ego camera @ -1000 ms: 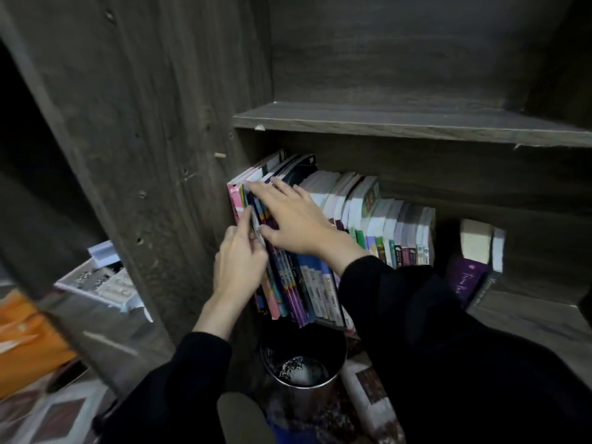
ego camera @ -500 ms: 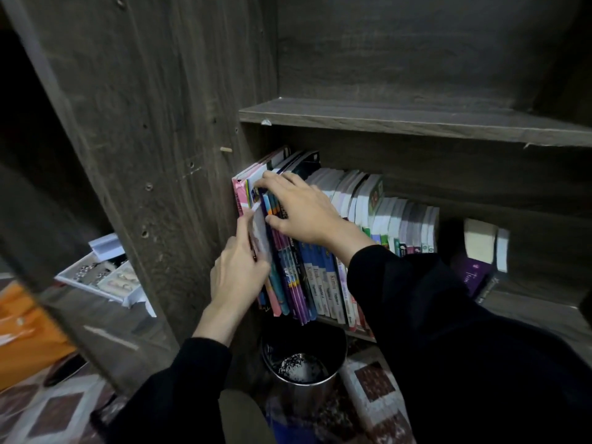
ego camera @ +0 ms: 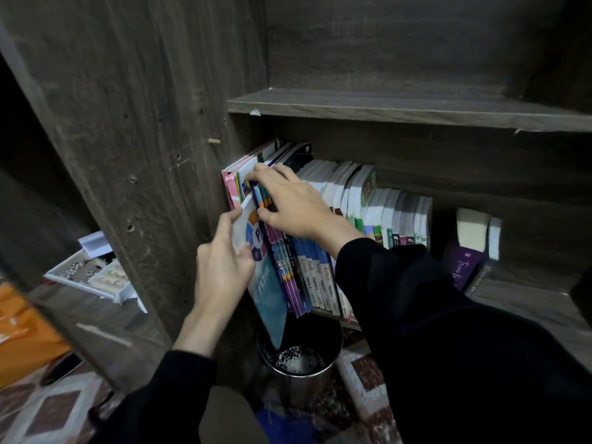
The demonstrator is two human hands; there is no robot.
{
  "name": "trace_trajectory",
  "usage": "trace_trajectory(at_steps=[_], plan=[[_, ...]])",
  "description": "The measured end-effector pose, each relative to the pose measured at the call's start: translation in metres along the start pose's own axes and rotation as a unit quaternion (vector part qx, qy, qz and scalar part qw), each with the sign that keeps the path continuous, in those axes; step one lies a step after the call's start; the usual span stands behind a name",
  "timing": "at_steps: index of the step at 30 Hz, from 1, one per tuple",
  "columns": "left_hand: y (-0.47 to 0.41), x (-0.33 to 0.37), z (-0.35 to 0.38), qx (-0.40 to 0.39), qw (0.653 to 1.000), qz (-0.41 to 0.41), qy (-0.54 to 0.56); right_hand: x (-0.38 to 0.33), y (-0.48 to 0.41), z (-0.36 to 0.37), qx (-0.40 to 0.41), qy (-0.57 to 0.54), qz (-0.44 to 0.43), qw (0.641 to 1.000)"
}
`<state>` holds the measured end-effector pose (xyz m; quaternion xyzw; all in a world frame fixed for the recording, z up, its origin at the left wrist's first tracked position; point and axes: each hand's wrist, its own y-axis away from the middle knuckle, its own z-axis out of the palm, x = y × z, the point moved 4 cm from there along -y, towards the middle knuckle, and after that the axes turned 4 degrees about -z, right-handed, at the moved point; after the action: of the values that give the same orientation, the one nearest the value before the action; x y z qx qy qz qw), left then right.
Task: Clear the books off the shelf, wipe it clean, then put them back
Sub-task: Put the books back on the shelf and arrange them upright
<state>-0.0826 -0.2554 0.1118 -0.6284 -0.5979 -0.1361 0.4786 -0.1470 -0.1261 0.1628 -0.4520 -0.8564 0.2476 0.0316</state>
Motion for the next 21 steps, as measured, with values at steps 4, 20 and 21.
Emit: trace_trajectory(at_steps=[4,20,21], plan=[[0.02,-0.005,-0.01,-0.015,1.0,0.012,-0.001,-0.002,0.0,0.002,0.007,-0.005,0.0,1.0],[0.032,0.101,-0.082,-0.246,0.957,0.017,-0.153,0.024,0.021,-0.044,-0.001,0.089,0.011,0.996],[0.035,0.105,-0.08,-0.257,0.955,0.025,-0.146,0.036,0.033,-0.049,0.021,0.09,0.039,0.995]])
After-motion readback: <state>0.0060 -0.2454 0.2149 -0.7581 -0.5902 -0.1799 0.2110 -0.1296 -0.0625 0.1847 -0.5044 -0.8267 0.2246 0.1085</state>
